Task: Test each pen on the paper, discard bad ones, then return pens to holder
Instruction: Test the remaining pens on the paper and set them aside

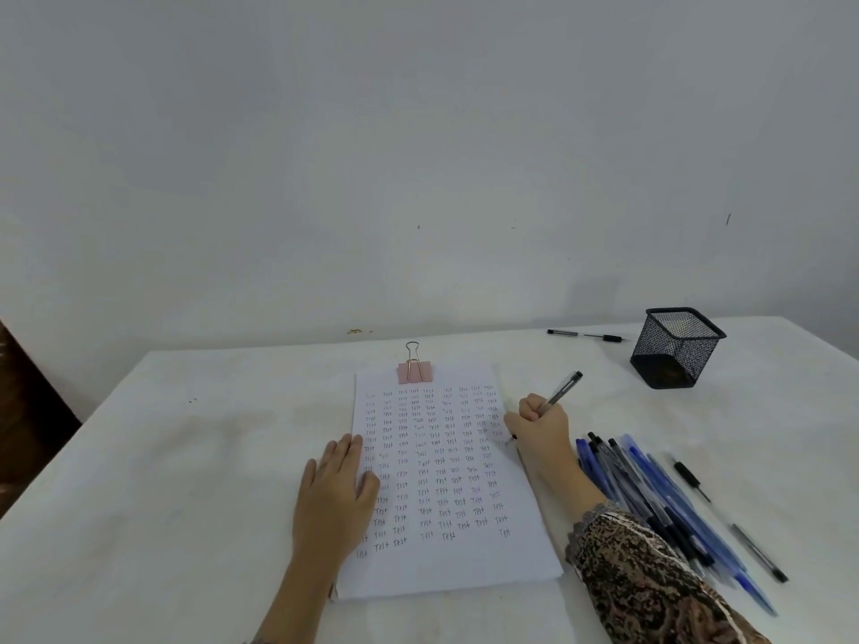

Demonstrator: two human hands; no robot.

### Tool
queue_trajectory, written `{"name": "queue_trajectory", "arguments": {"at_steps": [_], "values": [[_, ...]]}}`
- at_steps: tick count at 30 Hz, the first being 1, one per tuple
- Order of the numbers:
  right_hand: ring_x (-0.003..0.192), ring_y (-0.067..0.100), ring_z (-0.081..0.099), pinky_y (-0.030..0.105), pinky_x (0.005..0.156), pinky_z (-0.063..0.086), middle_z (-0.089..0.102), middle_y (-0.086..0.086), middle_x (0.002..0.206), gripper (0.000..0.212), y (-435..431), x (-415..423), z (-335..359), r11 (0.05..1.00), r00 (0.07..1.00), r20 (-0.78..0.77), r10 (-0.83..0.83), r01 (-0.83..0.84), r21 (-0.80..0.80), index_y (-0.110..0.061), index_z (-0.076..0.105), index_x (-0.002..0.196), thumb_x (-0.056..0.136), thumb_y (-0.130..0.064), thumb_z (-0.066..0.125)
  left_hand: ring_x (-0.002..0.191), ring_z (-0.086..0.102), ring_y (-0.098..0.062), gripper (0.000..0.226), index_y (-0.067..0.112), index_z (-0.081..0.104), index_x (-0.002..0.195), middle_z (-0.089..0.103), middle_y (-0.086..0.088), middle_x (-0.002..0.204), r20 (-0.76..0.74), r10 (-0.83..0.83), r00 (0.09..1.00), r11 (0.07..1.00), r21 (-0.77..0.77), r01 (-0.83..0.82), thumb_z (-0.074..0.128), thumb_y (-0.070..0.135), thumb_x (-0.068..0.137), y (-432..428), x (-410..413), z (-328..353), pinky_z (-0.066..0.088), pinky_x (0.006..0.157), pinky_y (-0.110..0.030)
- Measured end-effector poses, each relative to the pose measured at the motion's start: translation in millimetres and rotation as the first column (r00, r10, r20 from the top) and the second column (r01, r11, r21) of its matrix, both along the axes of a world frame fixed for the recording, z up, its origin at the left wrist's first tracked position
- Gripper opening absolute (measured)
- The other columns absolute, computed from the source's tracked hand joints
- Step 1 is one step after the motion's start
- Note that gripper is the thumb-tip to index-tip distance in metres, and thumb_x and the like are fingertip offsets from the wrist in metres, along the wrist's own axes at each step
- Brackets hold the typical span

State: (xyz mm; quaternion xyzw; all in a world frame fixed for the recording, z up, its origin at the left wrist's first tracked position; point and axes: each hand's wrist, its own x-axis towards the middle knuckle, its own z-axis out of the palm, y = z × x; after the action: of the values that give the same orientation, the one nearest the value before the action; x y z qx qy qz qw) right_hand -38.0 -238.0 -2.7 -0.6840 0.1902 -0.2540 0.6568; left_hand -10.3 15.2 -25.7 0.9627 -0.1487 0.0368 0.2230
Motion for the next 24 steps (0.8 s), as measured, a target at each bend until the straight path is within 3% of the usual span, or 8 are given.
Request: {"name": "queue_trajectory", "arguments": {"at_steps": [6, 9, 12, 15, 18, 21, 24], "values": [[0.048, 0.005, 0.018, 0.01, 0.05, 0.026, 0.019, -0.002, 0.056, 0.053, 3.0, -1.3, 3.1, 0.999, 0.999, 0.004, -0.038, 0.038, -0.004, -0.019, 0.02, 0.053, 0.068, 0.025, 0.046, 0.142, 0.01, -0.01, 0.093, 0.02, 0.019, 0.146, 0.018, 0.005, 0.154, 0.002, 0.0, 1.0, 1.0, -0.022, 0.0, -0.004, 0.056, 0.063, -0.4, -0.4, -0.2, 0.001, 0.115, -0.029], [0.041, 0.006, 0.018, 0.012, 0.039, 0.022, 0.021, -0.007, 0.044, 0.052, 2.3, -5.4, 8.4, 0.973, 0.998, 0.063, -0.031, 0.016, 0.231, -0.019, 0.023, 0.054, 0.078, 0.022, 0.043, 0.143, 0.009, -0.009, 0.085, 0.021, 0.018, 0.146, 0.017, 0.005, 0.154, -0.006, 0.0, 1.0, 1.0, -0.021, 0.0, 0.0, 0.054, 0.069, 1.1, -0.7, 0.2, 0.001, 0.116, -0.029], [0.037, 0.009, 0.027, 0.013, 0.034, 0.022, 0.029, -0.004, 0.041, 0.044, -0.1, -8.7, 19.0, 0.926, 0.998, 0.039, -0.058, 0.039, 0.375, -0.014, 0.031, 0.055, 0.096, -0.017, 0.048, 0.143, 0.007, -0.009, 0.082, 0.021, 0.016, 0.146, 0.015, 0.006, 0.154, -0.017, 0.002, 1.0, 1.0, -0.009, -0.002, 0.001, 0.052, 0.072, 0.1, -0.7, 1.2, -0.001, 0.115, -0.028], [0.03, 0.009, 0.025, 0.014, 0.031, 0.018, 0.029, -0.005, 0.04, 0.048, 3.5, -7.1, 21.0, 0.903, 0.999, 0.03, -0.02, 0.005, 0.43, -0.017, 0.037, 0.063, 0.098, -0.049, 0.029, 0.143, 0.007, -0.008, 0.081, 0.022, 0.016, 0.146, 0.015, 0.007, 0.154, -0.016, 0.006, 1.0, 1.0, -0.002, -0.007, 0.001, 0.052, 0.073, -0.2, -1.0, 2.2, -0.001, 0.115, -0.029], [0.03, 0.009, 0.029, 0.018, 0.034, 0.021, 0.036, -0.004, 0.038, 0.038, 12.6, -4.7, 19.3, 0.894, 0.996, 0.068, -0.063, 0.026, 0.446, -0.016, 0.04, 0.083, 0.101, -0.043, 0.02, 0.143, 0.008, -0.009, 0.094, 0.021, 0.017, 0.146, 0.016, 0.006, 0.154, -0.008, 0.006, 1.0, 1.0, 0.004, -0.006, -0.008, 0.055, 0.062, -0.3, -0.7, 3.0, 0.0, 0.115, -0.029], [0.044, 0.013, 0.038, 0.024, 0.046, 0.033, 0.043, -0.003, 0.049, 0.023, 22.3, -4.8, 26.1, 0.917, 0.985, 0.126, -0.117, 0.058, 0.395, -0.014, 0.048, 0.089, 0.102, -0.022, 0.031, 0.143, 0.007, -0.009, 0.096, 0.022, 0.016, 0.146, 0.014, 0.007, 0.154, -0.009, 0.009, 1.0, 1.0, 0.011, -0.009, -0.01, 0.055, 0.06, -0.7, -1.8, 5.4, -0.001, 0.115, -0.028], [0.037, 0.008, 0.034, 0.019, 0.038, 0.028, 0.043, -0.003, 0.055, 0.022, 27.4, -4.9, 31.8, 0.827, 0.977, 0.167, -0.131, 0.015, 0.563, -0.015, 0.053, 0.095, 0.102, -0.019, 0.032, 0.143, 0.009, -0.01, 0.096, 0.021, 0.017, 0.146, 0.015, 0.006, 0.154, -0.006, 0.006, 1.0, 1.0, 0.009, -0.006, -0.009, 0.055, 0.06, -0.6, -2.4, 5.4, 0.0, 0.115, -0.028]]}}
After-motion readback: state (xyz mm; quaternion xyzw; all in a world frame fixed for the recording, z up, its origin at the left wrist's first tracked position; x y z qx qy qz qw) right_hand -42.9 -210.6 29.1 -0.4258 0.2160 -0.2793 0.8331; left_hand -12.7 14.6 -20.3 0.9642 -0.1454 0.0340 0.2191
